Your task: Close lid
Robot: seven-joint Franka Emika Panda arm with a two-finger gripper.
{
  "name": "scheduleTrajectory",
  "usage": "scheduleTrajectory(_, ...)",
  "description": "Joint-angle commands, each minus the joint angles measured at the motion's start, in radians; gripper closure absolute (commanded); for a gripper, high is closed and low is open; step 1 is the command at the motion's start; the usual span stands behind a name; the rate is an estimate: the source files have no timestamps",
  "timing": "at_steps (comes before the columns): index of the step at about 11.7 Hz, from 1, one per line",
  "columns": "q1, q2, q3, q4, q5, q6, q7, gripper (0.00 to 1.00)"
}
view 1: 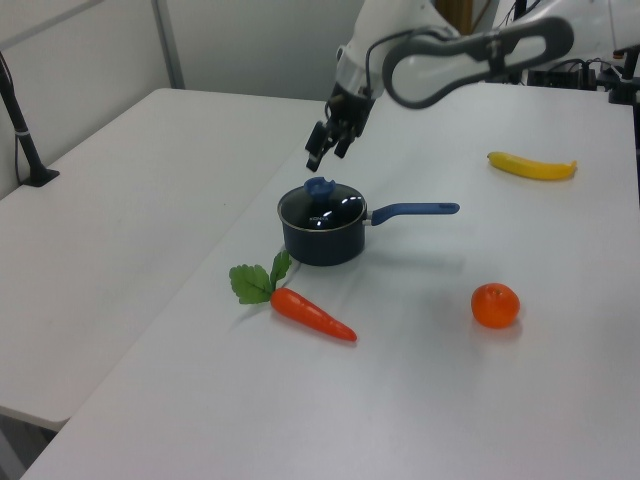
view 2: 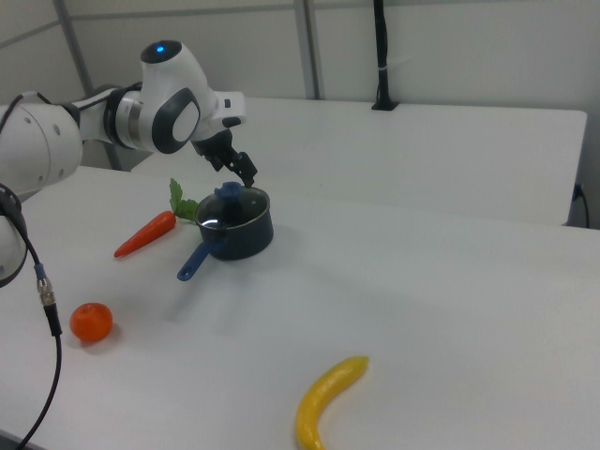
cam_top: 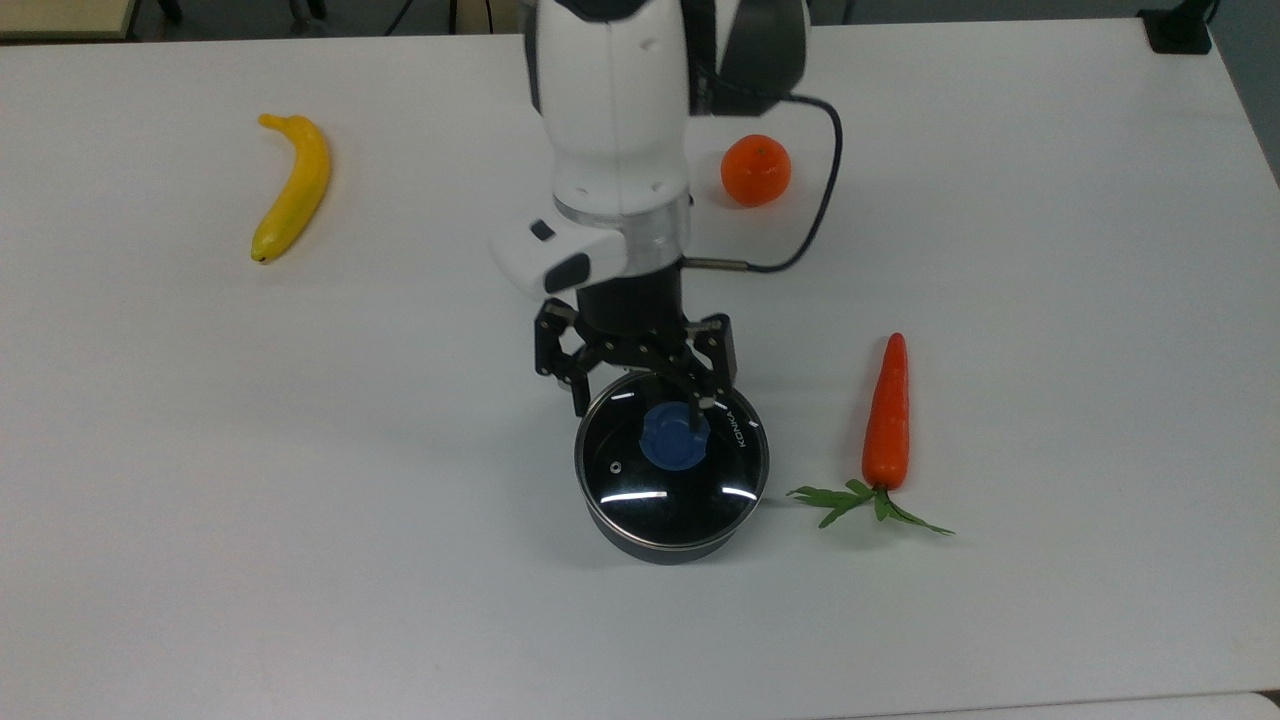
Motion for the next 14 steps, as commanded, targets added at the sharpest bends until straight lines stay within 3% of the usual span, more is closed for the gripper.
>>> scheduleTrajectory(1,-0.128,-0.273,0.128,-0.274,-0.046,-0.12,0.002,0.0)
scheduleTrajectory(3,-0.249,-0.419,0.205,-0.379,-0.063,-0.25,-0.048,0.0)
scheduleTrajectory(6,-0.343,-0.56,0.222,-0.471,-0.068,-0.408,-0.186,0.0)
scheduleTrajectory(8,-0.343,-0.614,0.222,-0.532,-0.079,-0.442,-0.191,0.0)
scheduleTrajectory(14,-0.345,-0.607,0.208,-0.493,-0.099,-0.524,-0.18,0.0)
